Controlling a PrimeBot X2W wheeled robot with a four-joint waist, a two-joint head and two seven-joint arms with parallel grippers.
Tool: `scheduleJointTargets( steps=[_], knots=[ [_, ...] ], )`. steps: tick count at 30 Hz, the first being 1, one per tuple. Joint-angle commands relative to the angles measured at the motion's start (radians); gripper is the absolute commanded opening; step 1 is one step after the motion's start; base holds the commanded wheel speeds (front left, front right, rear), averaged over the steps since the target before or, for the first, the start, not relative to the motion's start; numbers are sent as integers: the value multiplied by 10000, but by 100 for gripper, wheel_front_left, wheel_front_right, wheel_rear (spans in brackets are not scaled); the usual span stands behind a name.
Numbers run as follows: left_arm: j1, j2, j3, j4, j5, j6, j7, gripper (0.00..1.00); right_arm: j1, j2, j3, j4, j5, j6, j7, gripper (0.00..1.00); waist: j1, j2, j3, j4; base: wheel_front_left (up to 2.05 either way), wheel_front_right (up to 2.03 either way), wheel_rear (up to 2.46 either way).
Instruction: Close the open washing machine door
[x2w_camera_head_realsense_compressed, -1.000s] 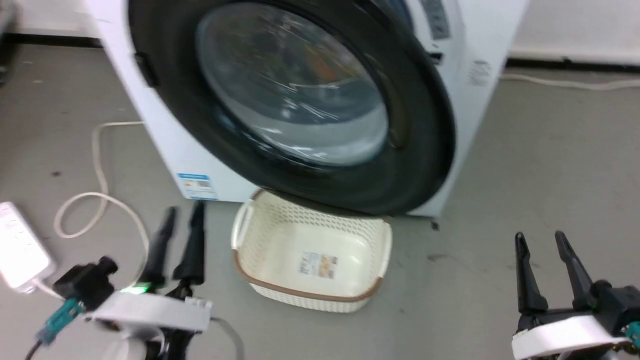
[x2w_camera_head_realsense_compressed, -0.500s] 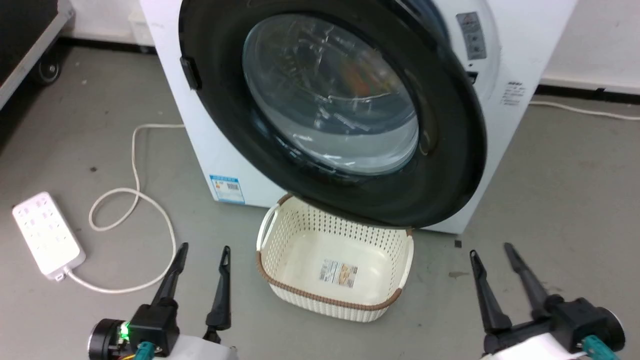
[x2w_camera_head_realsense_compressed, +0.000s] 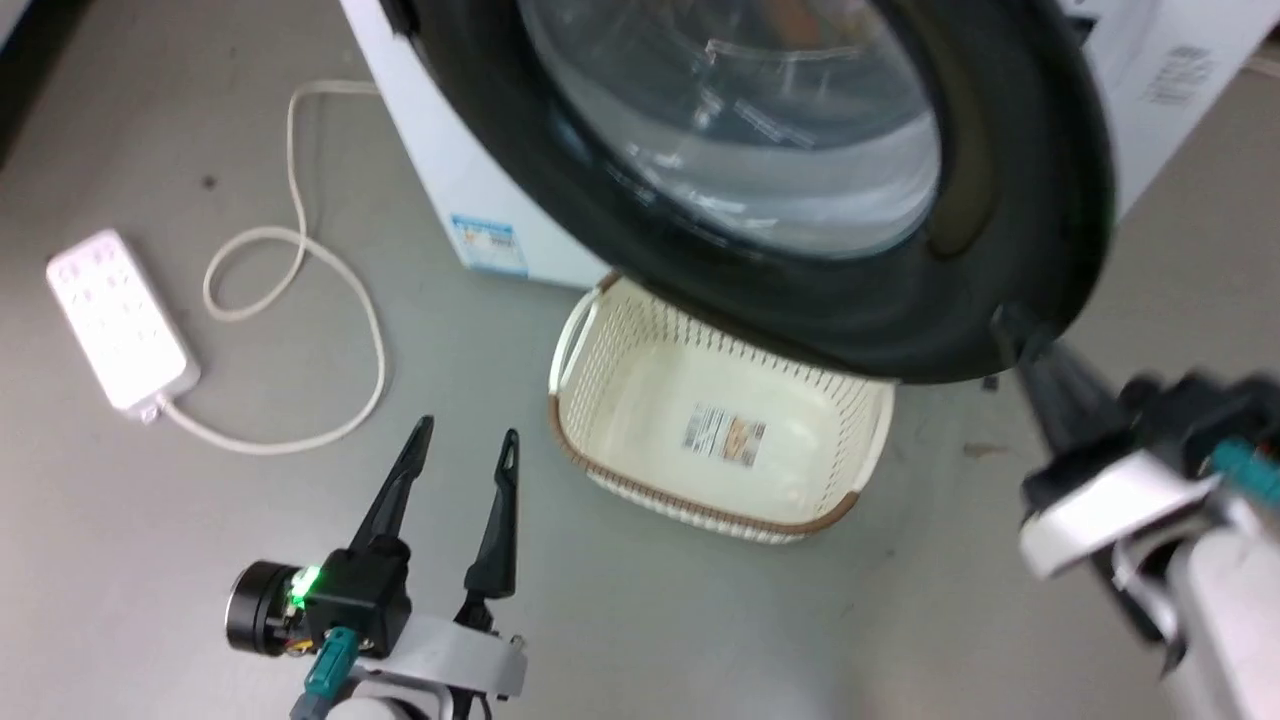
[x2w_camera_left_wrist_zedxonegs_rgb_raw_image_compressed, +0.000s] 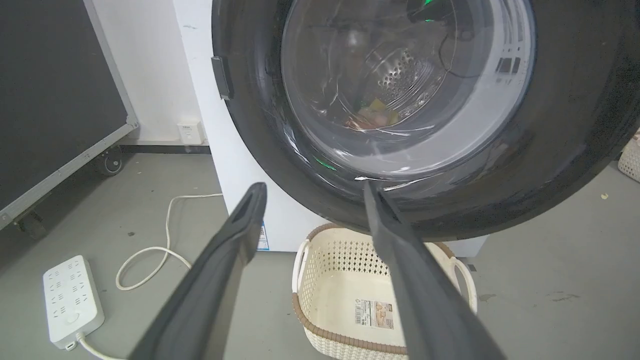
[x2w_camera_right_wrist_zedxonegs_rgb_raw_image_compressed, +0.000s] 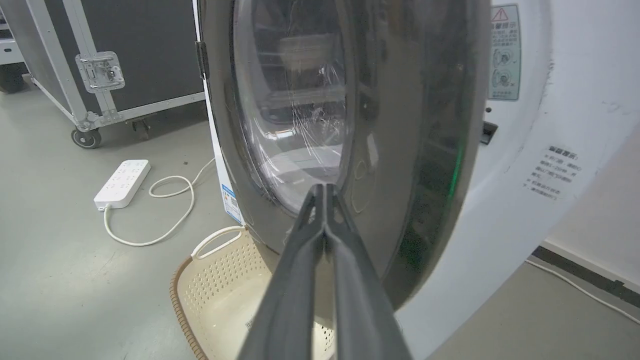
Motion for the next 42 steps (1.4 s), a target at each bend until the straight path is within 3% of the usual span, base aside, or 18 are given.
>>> scheduleJointTargets(
  steps=[1, 9, 18, 26, 34, 35, 36, 42],
  knots=[
    [-172, -51, -24, -29, 13, 13, -43, 100, -264, -131, 27, 118, 114, -7, 27, 0, -2, -1, 463, 271, 0, 0, 0],
    [-716, -147, -248, -150, -106, 159, -43, 100, -2550, -1194, -127, 1789, 943, -7, 353, 0, -2, -1, 1208, 668, 0, 0, 0],
    [-1107, -176, -440, -347, -212, 313, -43, 100, -4921, -1781, -485, 3416, 1107, -7, 555, 0, -2, -1, 1875, 872, 0, 0, 0],
    [-1304, -181, -531, -376, -323, 458, -43, 100, -6111, -1767, -895, 4627, 1009, -7, 330, 0, -2, -1, 2063, 872, 0, 0, 0],
    [-1193, -182, -453, -225, -382, 518, -43, 100, -5738, -1415, -686, 5248, 1064, -7, -319, 0, -2, -1, 1364, 621, 0, 0, 0],
    [-1165, -182, -421, -200, -393, 510, -43, 100, -5583, -1361, -636, 5239, 1091, -7, -426, 23, -2, -1, 1181, 571, 0, 0, 0],
    [-1125, -182, -387, -170, -396, 493, -43, 100, -5399, -1311, -600, 5196, 1120, -7, -525, 100, -2, -1, 1010, 521, 0, 0, 0],
    [-626, -182, -80, 240, -587, 310, -43, 100, -3510, -783, -887, 4416, 1276, -7, -854, 100, -2, -1, -359, 61, 0, 0, 0]
  ],
)
